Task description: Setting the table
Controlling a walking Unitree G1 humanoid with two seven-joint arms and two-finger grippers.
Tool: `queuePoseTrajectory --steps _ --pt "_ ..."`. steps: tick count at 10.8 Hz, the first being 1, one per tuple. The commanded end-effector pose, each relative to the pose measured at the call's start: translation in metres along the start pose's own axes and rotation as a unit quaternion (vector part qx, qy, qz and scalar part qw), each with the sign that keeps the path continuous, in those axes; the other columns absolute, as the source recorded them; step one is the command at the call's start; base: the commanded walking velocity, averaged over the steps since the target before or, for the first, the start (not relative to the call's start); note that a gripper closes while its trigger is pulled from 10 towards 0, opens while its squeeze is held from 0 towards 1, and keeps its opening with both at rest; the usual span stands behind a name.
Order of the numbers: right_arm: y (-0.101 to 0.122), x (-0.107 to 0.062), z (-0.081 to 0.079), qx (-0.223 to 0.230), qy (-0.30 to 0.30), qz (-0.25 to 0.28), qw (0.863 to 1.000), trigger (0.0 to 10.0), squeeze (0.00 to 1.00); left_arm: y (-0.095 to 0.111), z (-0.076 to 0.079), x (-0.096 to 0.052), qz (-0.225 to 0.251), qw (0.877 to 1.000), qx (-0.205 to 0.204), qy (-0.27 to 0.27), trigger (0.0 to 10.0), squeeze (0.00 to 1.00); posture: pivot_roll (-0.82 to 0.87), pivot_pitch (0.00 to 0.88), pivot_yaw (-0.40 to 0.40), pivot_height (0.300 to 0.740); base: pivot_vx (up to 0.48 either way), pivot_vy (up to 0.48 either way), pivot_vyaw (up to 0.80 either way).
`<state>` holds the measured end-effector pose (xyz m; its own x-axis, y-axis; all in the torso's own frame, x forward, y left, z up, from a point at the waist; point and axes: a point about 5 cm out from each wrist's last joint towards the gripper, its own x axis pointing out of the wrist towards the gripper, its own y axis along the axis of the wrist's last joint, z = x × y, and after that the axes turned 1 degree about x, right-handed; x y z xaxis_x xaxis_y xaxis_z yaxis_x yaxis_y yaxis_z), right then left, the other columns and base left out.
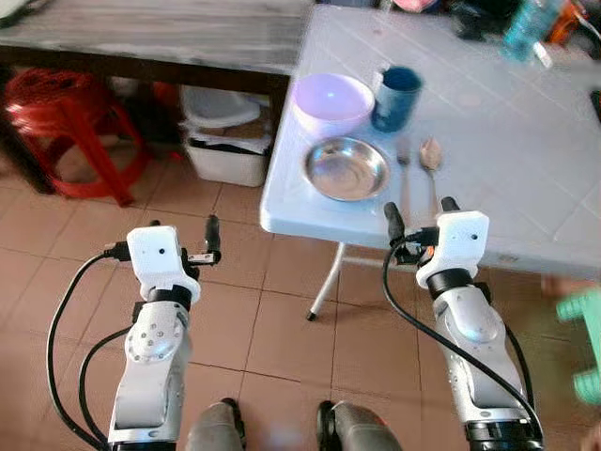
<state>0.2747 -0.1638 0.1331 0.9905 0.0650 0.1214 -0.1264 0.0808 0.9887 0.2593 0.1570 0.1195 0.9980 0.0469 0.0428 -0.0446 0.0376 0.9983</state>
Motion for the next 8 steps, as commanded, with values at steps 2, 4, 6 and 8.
queuePoseTrajectory --steps 2,4,6,8 --pt "0.011 -0.002 0.005 0.0 -0.009 0.017 1.0 10.0 0.0 0.005 0.003 -0.002 0.01 1.0 -0.004 -0.012 10.0 0.0 -0.05 0.179 -0.019 0.74 0.0 0.0 0.0" --pt "0.012 0.0 0.006 -0.001 -0.01 0.018 1.0 10.0 0.0 0.005 0.004 -0.003 0.012 1.0 -0.005 -0.017 10.0 0.0 -0.05 0.179 -0.019 0.74 0.12 0.0 0.0" --pt "0.015 -0.002 0.006 0.002 -0.011 0.02 1.0 10.0 0.0 0.007 0.004 -0.004 0.017 1.0 -0.008 -0.021 10.0 0.0 -0.05 0.181 -0.017 0.74 0.285 0.0 0.0" --pt "0.021 -0.004 0.008 0.001 -0.015 0.027 1.0 10.0 0.0 0.016 0.006 -0.005 0.029 0.999 -0.016 -0.026 10.0 0.0 -0.05 0.175 -0.02 0.74 0.319 0.0 -0.25"
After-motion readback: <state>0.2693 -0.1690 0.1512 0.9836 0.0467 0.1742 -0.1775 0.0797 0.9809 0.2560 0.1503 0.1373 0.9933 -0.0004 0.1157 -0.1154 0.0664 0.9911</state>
